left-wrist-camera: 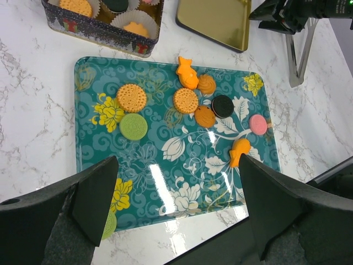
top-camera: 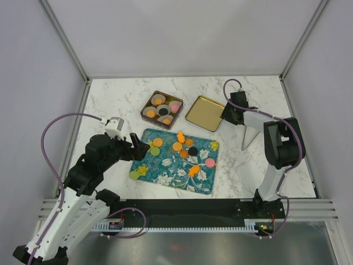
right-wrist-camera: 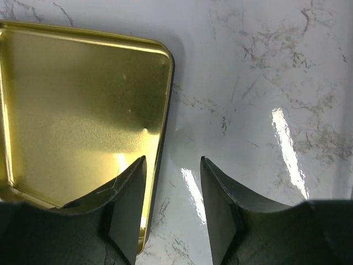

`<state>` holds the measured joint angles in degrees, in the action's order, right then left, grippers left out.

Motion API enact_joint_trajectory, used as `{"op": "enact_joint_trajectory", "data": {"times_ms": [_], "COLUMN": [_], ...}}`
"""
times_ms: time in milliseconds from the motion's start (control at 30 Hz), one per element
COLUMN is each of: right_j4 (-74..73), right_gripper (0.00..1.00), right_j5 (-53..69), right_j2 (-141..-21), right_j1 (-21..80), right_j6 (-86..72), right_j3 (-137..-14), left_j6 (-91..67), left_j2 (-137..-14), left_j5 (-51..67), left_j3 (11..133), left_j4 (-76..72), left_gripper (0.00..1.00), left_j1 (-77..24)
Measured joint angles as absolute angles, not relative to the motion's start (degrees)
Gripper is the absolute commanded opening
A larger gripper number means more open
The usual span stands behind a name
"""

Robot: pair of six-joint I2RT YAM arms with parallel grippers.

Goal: Pack the cookies

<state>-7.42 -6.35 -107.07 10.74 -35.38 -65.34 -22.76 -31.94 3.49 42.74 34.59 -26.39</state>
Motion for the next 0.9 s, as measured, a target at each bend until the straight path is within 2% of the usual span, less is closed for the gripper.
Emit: {"op": "enact_joint_trajectory", "data": {"times_ms": [433,600,767,800,833,900], "right_j4": [-7.70,-7.81,-7.97,-8.14,-8.25,-8.34], "right_gripper": [0.48,0.40,0.27,0.22,0.12,0.01], "right_j5": [-5.21,-4.91,-5.02,-5.02,-5.02,-5.02], "right_j2": [-108.51,-111.02,-111.53,-111.53,-111.53,-111.53], "right_j1": [12.01,12.99,12.99,12.97,12.97,12.97], "right_j6": [-35.35,-35.33,-35.07,-35.00,-34.74,-34.33], "right_j3": [-68.03,-69.21,-69.41,-69.41,-69.41,-69.41], "left_j6": [-22.76,-22.79,-23.51,-23.97,-24.49,-25.78], "left_j2": [-33.01,-33.67,-36.21,-37.15,-38.13,-40.12], "left_j5": [3.25,3.27,4.67,5.17,5.89,7.40], "left_j3": [42.74,42.74,42.74,42.74,42.74,42.50], "left_j4": [34.61,34.61,34.48,34.13,33.61,31.59], "left_gripper": [0.98,0.98,0.98,0.98,0.98,0.98], "left_j1": [-26.39,-26.39,-26.39,-26.39,-26.39,-26.39]}}
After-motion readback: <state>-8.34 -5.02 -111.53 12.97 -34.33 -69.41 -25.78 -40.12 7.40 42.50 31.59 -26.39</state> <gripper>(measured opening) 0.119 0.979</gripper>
